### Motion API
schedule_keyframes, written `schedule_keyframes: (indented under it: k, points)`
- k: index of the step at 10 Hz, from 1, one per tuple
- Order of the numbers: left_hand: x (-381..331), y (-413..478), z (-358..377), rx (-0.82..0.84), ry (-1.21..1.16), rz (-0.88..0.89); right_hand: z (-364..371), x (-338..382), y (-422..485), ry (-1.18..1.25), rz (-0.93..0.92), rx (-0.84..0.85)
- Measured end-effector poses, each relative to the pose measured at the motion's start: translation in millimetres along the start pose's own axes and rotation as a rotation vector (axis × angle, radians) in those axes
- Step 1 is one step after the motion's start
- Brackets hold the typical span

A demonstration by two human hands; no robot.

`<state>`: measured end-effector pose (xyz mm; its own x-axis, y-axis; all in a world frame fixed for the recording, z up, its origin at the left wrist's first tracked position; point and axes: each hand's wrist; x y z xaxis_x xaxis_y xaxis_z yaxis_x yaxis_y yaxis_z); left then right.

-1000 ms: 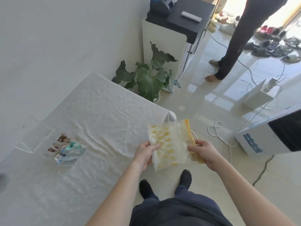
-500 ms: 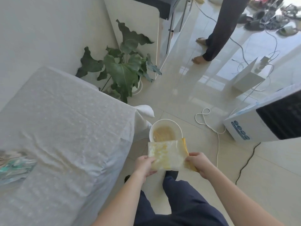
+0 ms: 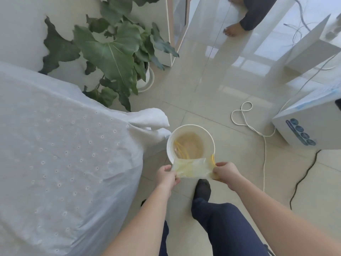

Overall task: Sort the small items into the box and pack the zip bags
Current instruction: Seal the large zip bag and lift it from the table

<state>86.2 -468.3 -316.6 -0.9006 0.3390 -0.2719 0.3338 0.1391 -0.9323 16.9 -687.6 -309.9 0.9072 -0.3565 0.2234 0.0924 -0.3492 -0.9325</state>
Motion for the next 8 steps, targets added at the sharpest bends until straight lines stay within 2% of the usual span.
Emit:
schedule_keyframes:
  k: [2, 3, 4, 6, 7, 8]
  points:
    - [2.3, 73.9, 20.2, -0.041, 0.028, 0.029, 24.9, -3.6, 76.5, 0.063, 0.017, -0.012]
    - [1.4, 97.6, 26.1, 0.009, 0.017, -0.003, 32.8, -3.0, 100.0, 0.084, 0.039, -0.022]
    - [-2.4, 108.6, 27.7, 0.048, 0.049, -0.045, 38.0, 1.5, 107.2, 0.054, 0.047, -0.009]
    - [-6.8, 88.7, 13.8, 0.089, 0.192, -0.065, 39.5, 5.3, 87.2, -0.179, 0.028, -0.044]
    - [-6.9, 62.6, 1.9, 0.072, 0.345, 0.049, 36.2, 8.3, 55.9, -0.251, -0.023, -0.021]
    - [-7.6, 25.2, -13.9, 0.029, 0.676, 0.257, 30.5, 10.4, 16.2, -0.37, -0.144, -0.02]
Point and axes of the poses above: each hand's wrist, its own y-axis towards the middle knuckle, its own z-axis out of the palm, x = y × z, and after that the axes turned 8 degrees about y, right-handed
